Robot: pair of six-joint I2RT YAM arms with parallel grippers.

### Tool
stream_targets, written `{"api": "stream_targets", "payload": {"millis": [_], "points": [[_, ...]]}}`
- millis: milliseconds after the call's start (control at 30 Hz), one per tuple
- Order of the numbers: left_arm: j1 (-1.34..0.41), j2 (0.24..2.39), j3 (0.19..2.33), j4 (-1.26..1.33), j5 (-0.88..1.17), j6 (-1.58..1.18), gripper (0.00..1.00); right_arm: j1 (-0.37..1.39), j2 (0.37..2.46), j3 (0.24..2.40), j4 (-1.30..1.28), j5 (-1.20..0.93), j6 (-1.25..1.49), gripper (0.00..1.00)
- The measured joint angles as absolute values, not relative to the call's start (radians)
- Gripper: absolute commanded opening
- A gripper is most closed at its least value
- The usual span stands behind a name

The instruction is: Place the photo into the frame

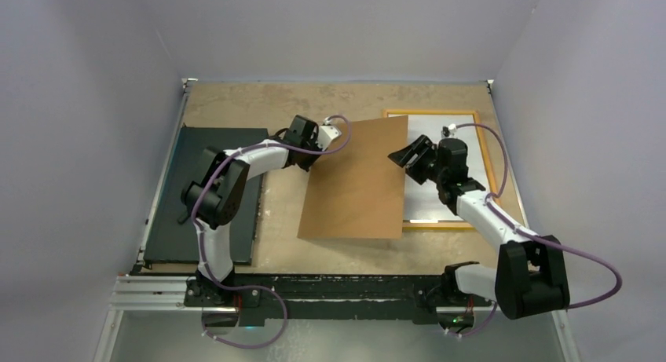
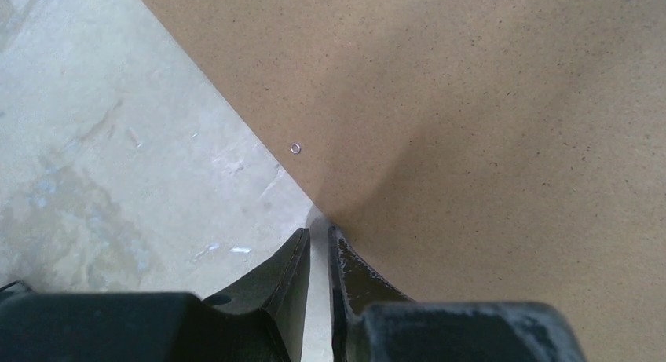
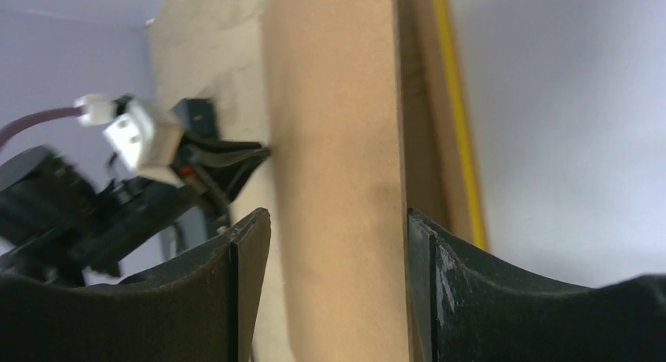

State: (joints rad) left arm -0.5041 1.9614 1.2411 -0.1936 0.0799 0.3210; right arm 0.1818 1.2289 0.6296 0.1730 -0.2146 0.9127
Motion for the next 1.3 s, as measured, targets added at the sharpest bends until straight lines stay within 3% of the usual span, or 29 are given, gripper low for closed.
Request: {"api": "stream_targets", "payload": {"millis": [67, 233, 333, 367, 467, 567, 700, 867, 1033, 1300], "points": [[-0.504, 1.963, 1.246, -0.197, 0.095, 0.317, 0.15, 0.182, 1.222, 0.630, 0.221, -0.260, 0.918, 0.57], [-0.515, 1.967, 1.252, -0.200, 0.167, 0.306, 0.16, 0.196, 1.247, 0.630, 0.240, -0.342, 0.919, 0.26], [-0.513, 1.966, 1.253, -0.202, 0.169, 0.307, 0.26, 0.186, 1.261, 0.632, 0.209, -0.354, 0.906, 0.02], [-0.512, 1.966, 1.253, -0.203, 0.167, 0.310, 0.29, 0.185, 1.262, 0.635, 0.196, -0.356, 0.901, 0.00], [-0.496, 1.959, 1.257, -0.217, 0.168, 0.317, 0.40, 0.187, 1.263, 0.679, 0.167, -0.379, 0.918, 0.00], [-0.457, 1.922, 1.272, -0.310, 0.234, 0.332, 0.68, 0.203, 1.263, 0.752, 0.124, -0.381, 0.918, 0.00], [-0.376, 1.788, 1.359, -0.442, 0.355, 0.409, 0.85, 0.207, 1.263, 0.821, 0.056, -0.347, 0.941, 0.00], [-0.363, 1.438, 1.460, -0.573, 0.503, 0.592, 0.90, 0.207, 1.267, 0.912, 0.002, -0.284, 1.029, 0.00], [-0.620, 1.165, 1.350, -0.633, 0.500, 0.772, 0.91, 0.207, 1.269, 0.951, 0.046, -0.255, 1.161, 0.00], [-0.754, 1.088, 1.145, -0.687, 0.367, 0.899, 0.84, 0.207, 1.269, 0.960, 0.065, -0.262, 1.300, 0.00]]}}
